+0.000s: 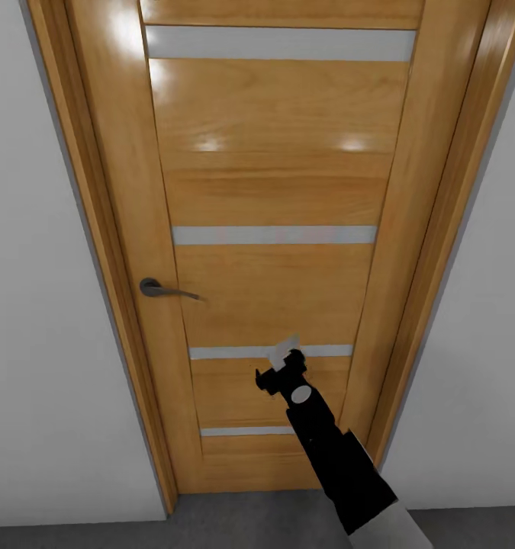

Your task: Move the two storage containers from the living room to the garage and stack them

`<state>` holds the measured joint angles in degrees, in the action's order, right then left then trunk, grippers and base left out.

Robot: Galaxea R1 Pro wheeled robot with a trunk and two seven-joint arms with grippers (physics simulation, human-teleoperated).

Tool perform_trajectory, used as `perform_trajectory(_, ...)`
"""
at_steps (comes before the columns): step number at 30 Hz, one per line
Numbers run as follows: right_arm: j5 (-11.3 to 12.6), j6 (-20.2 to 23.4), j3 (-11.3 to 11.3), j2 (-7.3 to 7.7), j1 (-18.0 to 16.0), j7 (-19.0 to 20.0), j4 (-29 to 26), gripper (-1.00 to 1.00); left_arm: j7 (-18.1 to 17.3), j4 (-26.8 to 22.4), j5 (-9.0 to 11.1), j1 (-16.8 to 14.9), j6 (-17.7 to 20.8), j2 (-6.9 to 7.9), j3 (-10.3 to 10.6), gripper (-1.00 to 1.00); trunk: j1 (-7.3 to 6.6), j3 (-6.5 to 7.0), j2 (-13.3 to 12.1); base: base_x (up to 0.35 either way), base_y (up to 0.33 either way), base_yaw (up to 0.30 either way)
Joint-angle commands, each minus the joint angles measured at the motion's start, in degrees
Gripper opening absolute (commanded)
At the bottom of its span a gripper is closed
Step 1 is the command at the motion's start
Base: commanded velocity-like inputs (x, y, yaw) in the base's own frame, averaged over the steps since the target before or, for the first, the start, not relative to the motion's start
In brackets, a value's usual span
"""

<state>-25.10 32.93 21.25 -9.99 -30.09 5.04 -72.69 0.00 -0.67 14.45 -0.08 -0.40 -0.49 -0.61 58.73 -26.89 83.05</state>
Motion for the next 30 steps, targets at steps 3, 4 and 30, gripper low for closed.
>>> perform_trajectory(3,-1.1,-5.91,4.96,-0.01,-0.54,0.09,-3.94,1.0,-0.01,-0.04,0.26,-0.01,-0.04,-0.07,-0.09,1.0,0.0,-0.06,0.03,0.0,0.0,0.0)
perform_trajectory(4,-1.12,-7.78,5.14,-0.01,-0.55,0.05,-4.28,1.0,-0.01,-0.04,0.28,-0.01,-0.04,-0.07,-0.09,1.0,0.0,-0.06,0.03,0.0,0.0,0.0)
perform_trajectory(30,-1.19,-18.6,7.31,-0.01,-0.58,0.06,-3.8,1.0,-0.18,-0.04,-0.1,-0.01,-0.01,-0.04,0.17,1.0,0.0,-0.06,0.03,0.237,0.0,0.0)
